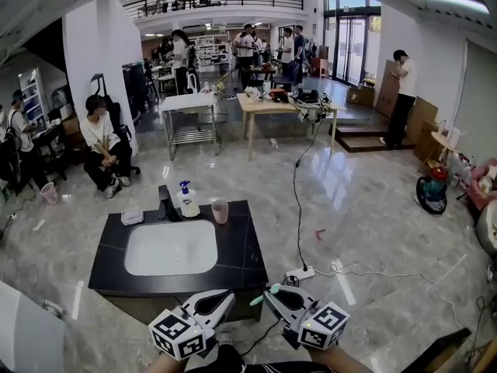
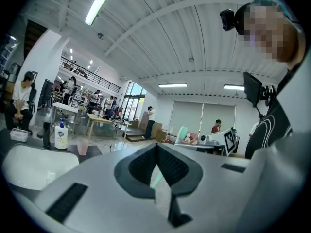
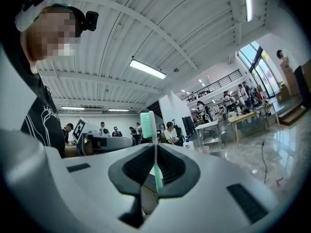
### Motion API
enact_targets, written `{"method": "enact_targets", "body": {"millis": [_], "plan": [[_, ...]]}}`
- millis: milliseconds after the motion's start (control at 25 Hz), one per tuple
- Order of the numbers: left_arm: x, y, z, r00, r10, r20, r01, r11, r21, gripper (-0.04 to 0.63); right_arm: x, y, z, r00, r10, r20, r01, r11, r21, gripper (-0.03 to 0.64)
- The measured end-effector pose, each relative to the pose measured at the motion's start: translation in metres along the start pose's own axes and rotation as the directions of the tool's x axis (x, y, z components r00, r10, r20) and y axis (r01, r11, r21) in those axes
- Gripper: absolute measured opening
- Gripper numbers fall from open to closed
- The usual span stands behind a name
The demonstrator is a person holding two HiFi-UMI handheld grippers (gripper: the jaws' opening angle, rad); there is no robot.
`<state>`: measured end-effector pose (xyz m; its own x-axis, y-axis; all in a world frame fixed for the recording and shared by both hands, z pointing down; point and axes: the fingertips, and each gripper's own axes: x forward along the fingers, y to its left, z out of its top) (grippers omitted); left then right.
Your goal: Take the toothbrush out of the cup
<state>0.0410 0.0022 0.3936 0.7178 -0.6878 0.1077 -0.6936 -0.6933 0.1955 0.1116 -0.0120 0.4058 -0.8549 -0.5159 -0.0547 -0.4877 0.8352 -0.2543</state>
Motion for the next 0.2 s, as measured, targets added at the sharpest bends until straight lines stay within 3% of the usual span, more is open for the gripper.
{"method": "enact_targets", "body": {"millis": [200], "plan": [[-0.0012,-0.0002,0.0003,1.000,-0.004,-0.007,0.005,1.000,0.007,0.005,0.0018,0.0011,0.0015,1.000,0.000,0.005,0.000,1.000,0.002,0.025]]}}
